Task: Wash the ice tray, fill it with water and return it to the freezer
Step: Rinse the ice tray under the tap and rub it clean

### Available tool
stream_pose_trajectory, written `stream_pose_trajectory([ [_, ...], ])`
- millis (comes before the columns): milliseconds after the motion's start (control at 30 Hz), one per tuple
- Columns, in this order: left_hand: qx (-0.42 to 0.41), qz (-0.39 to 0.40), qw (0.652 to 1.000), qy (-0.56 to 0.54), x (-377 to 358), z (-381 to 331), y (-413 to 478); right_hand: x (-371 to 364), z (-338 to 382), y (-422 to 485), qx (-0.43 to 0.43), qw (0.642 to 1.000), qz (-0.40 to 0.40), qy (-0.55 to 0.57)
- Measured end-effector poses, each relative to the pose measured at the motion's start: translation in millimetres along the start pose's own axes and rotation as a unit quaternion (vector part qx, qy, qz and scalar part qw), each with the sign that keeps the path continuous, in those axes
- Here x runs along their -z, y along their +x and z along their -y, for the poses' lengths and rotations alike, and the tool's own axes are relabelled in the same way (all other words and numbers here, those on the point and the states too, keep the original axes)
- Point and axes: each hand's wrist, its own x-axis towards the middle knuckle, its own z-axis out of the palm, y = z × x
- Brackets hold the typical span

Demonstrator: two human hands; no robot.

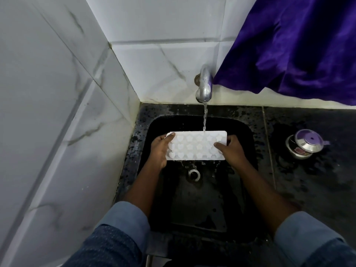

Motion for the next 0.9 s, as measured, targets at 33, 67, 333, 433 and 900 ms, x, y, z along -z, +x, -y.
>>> stream_pose_trajectory([
  [33, 0.0, -0.004, 1.0, -0.007, 5, -1, 2, -5, 3, 0, 0.004, 1.0, 0.005, -0.002],
  [67, -0.004, -0.009, 1.0, -0.012, 9, -3, 2, -10, 6, 0, 0.008, 1.0, 0.011, -0.003],
  [333, -0.025, -0.061, 0.998, -0.001, 31, -12, 12, -35, 28, 11, -0.002, 0.999, 0.032, -0.007],
  [433, -0.021, -0.041, 0.998, -0.037, 34, -21, 17, -38, 38, 18, 0.002, 1.0, 0.014, -0.017],
  [900, 0.055, 0.131, 0.988, -0.055, -65, -25, 0, 42, 62, 10, 0.1, 0.974, -0.197, -0.038],
])
